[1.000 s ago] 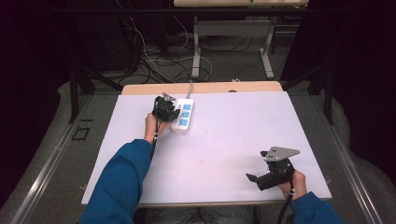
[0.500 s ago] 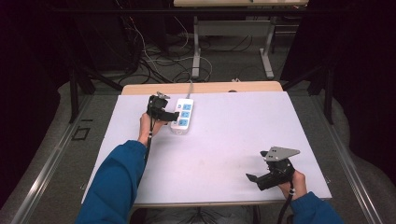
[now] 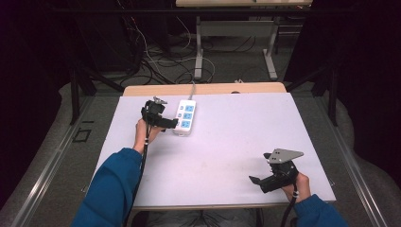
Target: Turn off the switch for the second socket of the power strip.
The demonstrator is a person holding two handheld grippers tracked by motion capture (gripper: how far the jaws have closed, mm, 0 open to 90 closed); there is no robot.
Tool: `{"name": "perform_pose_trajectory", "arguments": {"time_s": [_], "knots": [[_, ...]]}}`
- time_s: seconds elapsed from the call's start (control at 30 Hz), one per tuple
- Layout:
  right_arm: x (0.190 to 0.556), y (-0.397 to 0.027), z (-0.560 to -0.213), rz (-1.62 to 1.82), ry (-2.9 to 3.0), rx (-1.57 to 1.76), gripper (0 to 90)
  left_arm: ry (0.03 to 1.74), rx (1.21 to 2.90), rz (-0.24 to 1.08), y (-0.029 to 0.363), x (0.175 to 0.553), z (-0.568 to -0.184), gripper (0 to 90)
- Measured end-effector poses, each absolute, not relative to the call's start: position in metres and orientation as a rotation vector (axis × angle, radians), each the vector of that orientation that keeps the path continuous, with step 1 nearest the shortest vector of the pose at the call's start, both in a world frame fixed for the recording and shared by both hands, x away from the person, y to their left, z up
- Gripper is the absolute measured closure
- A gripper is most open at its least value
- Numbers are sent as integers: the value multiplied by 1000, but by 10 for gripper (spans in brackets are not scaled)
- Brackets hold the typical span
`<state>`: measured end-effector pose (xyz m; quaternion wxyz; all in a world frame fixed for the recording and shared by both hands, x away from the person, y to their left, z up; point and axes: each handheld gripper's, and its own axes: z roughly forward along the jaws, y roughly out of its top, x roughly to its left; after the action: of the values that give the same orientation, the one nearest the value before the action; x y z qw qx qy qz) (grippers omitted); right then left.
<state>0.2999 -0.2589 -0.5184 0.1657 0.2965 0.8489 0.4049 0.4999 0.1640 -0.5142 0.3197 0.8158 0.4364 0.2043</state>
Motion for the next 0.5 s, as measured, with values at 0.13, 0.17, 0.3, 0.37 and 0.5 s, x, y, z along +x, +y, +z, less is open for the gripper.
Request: {"name": "perform_pose_trajectory", "arguments": {"time_s": [0.13,0.17,0.3,0.37,0.5], "knots": [[300,-259,-518,1151,2416,848,8,1135,2156,529,168,490,-516,1],[300,-259,-518,1153,2419,844,8,1133,2154,527,169,488,-517,1],[300,-259,-518,1151,2415,848,9,1119,2183,531,173,479,-518,1],[300,-258,-519,1157,2405,844,8,1110,2184,530,175,475,-517,1],[300,-259,-519,1162,2406,843,9,1103,2201,534,177,466,-515,1]]}}
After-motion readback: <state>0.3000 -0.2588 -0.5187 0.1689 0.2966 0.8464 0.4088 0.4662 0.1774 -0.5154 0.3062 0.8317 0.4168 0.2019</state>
